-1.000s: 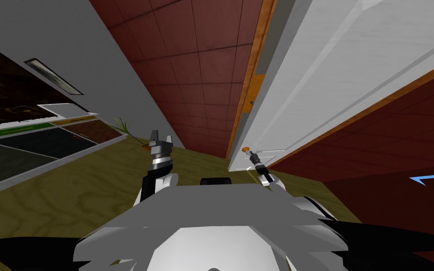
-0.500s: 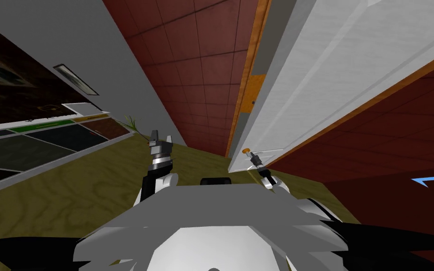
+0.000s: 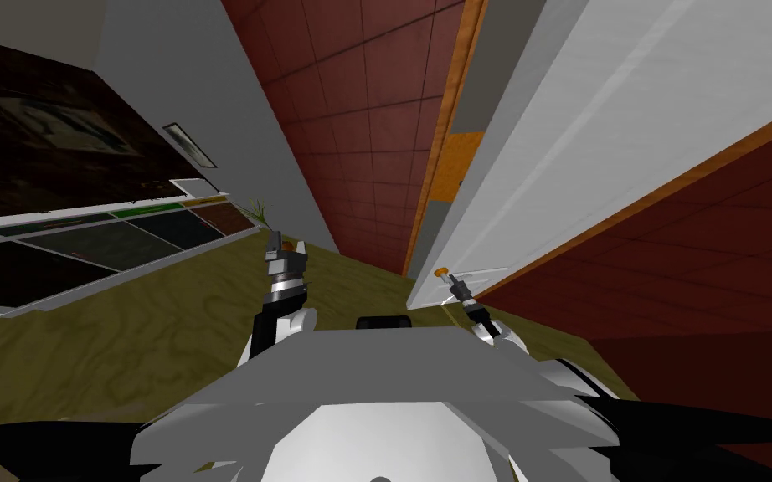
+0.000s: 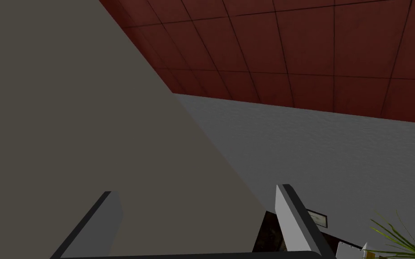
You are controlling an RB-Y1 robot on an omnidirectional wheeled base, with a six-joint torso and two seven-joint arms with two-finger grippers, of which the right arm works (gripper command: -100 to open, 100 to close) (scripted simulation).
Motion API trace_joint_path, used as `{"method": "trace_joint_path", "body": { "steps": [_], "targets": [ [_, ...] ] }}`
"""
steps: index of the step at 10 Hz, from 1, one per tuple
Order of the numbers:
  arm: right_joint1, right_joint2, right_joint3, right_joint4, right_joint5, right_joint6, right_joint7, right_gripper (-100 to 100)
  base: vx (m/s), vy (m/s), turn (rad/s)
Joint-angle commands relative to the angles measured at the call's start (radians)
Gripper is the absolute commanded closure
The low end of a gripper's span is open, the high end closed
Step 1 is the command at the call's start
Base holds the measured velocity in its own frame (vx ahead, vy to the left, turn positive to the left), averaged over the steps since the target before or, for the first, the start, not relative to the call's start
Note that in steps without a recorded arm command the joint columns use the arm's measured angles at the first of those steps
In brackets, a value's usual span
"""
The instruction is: Pull the door open
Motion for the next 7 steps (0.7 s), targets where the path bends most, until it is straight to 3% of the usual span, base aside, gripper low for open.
{"method": "trace_joint_path", "body": {
  "steps": [1,4,5,7],
  "targets": [
    [0.032,-0.017,0.0,-0.01,0.0,-0.034,-0.009,100,-0.189,-0.113,0.19],
    [0.06,-0.037,0.005,0.005,0.002,-0.09,-0.024,100,-0.186,-0.086,0.148],
    [0.051,-0.029,0.007,0.01,0.003,-0.082,-0.021,100,-0.084,-0.04,0.027],
    [0.058,-0.033,0.01,0.024,0.004,-0.106,-0.026,100,-0.201,-0.079,0.199]
  ]
}}
